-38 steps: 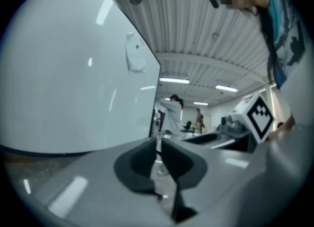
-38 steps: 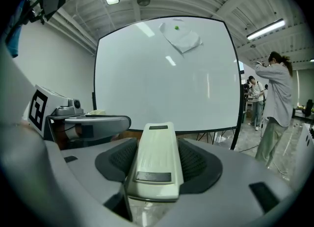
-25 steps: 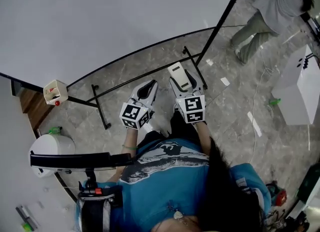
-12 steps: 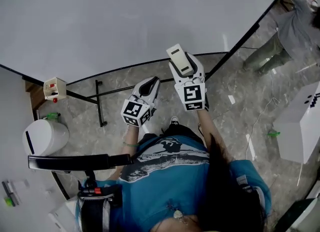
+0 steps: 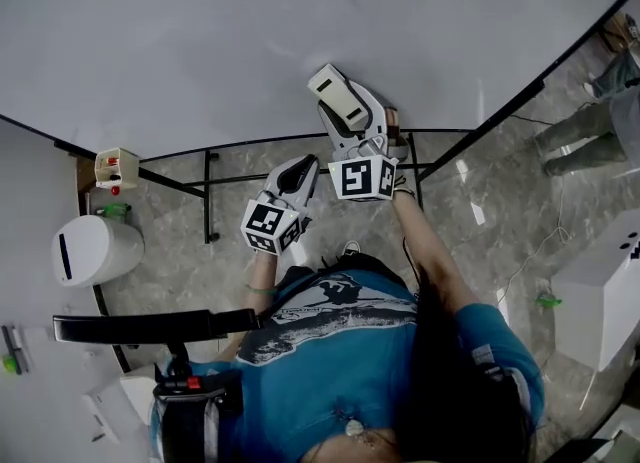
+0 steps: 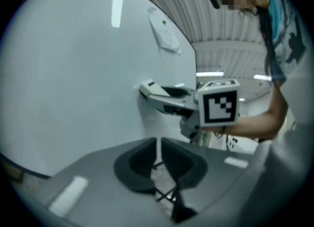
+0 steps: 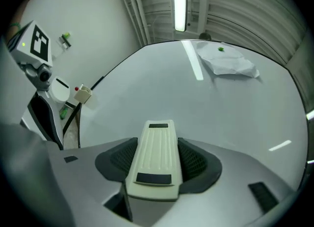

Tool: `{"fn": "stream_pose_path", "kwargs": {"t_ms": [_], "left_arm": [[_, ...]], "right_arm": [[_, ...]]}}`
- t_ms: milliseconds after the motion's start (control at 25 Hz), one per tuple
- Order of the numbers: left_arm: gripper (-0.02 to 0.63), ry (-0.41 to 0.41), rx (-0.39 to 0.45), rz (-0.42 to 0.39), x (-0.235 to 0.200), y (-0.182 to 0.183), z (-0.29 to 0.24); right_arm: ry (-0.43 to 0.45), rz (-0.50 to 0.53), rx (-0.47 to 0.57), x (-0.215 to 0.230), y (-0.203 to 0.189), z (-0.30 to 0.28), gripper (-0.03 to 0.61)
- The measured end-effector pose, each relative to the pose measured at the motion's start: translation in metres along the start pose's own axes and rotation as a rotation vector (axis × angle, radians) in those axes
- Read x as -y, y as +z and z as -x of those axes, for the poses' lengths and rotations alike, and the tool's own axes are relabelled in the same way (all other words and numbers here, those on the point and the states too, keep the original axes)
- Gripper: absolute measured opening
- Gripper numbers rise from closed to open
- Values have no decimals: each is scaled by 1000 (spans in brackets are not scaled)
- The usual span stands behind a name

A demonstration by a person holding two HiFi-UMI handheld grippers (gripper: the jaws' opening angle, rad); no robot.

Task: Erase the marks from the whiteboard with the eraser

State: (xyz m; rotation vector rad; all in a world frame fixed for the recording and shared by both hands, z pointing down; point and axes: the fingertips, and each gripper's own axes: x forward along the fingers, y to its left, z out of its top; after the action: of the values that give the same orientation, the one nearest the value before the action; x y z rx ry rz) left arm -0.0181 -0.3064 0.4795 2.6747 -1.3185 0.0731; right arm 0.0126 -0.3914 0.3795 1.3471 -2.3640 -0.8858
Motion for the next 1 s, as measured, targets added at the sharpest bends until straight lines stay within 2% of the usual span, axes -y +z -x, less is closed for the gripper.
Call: {"fn": "stream_pose_path", "kwargs": {"t_ms": [80,240,400,640,800,1000], "left_arm": [[29,9,-5,1,0,0,-4],[29,1,-27,-5,9,-9,-16],[29,-11,-50,-12,16,-21,-26],[29,-41,-56,-19,35,-19,-42],[29,-56,-56,-14,39,-19,-45],[29,-86,-49,-24,48,-17,-53]], "right_arm": [[18,24,3,-1,-3,-4,262],[43,4,8,10,-14,-1,262],[21,-2,13,33,-21,6,262],[-94,4,34,116,-20,31,262],[-189,-2,95,173,-9,45,262],[-302,9,84,250,-10,69,262]]}}
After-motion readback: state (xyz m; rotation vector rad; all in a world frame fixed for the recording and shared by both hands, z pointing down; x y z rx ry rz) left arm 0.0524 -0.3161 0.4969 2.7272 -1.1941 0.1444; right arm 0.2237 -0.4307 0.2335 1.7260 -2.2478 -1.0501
